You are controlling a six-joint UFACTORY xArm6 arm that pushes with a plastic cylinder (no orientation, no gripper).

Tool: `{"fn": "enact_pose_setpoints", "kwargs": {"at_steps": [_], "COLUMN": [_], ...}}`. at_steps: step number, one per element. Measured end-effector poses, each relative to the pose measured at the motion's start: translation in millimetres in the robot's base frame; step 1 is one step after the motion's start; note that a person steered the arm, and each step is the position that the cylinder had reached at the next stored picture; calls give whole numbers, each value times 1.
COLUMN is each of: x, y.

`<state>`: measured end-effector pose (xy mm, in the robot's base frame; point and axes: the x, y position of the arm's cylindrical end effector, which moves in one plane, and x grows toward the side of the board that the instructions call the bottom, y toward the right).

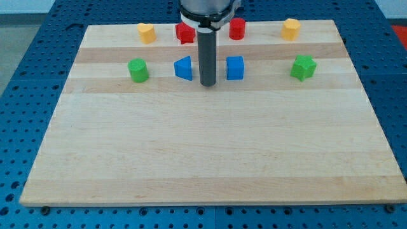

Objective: Slide the blue cube towards blue triangle

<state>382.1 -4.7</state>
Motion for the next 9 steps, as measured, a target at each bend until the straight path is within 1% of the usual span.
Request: {"fn": "enact_pose_setpoints", "kwargs": {"at_steps": [2,3,4,7,9], "x": [0,-21,-54,-54,-54], "y": [75,118,117,38,16]}}
